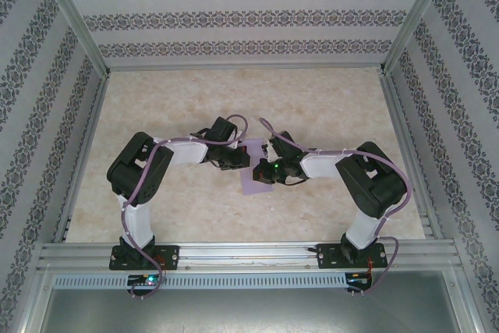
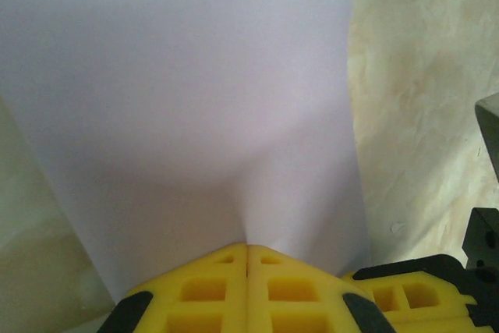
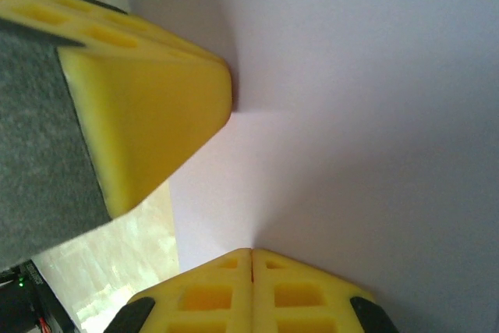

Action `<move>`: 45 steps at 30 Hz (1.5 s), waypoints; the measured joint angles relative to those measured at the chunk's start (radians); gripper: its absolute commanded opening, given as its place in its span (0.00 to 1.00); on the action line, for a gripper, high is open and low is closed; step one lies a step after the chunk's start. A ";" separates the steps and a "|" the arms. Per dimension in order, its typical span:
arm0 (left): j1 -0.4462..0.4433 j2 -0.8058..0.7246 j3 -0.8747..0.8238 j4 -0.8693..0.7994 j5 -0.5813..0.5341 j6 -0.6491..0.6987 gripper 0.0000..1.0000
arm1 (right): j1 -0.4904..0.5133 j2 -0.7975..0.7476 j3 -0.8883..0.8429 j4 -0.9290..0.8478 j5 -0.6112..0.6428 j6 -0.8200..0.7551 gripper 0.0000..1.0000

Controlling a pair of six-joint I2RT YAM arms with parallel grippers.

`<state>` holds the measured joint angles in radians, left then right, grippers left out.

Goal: Fold a paper plane with a square sheet of paper (fold left side to right side)
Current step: First fold the square sheet of paper in half at the center of the table.

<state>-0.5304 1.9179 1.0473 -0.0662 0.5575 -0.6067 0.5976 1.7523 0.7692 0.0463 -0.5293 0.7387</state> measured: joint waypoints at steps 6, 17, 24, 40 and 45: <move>0.006 0.000 -0.005 0.009 -0.001 0.002 0.03 | -0.006 0.005 0.000 0.007 -0.007 -0.013 0.00; 0.068 0.025 0.023 0.011 0.019 0.028 0.03 | -0.007 0.013 0.000 0.045 0.013 -0.032 0.00; 0.113 0.084 0.098 0.010 0.045 0.032 0.03 | -0.015 0.024 0.001 0.088 0.032 -0.031 0.00; 0.173 0.171 0.228 0.003 0.024 0.046 0.03 | -0.019 0.024 -0.006 0.113 0.046 -0.030 0.00; 0.206 0.193 0.268 0.004 -0.011 0.050 0.03 | -0.019 0.024 -0.011 0.122 0.045 -0.026 0.00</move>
<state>-0.3244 2.1109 1.3151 -0.0624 0.5468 -0.5564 0.5781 1.7760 0.7586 0.1680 -0.4839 0.7128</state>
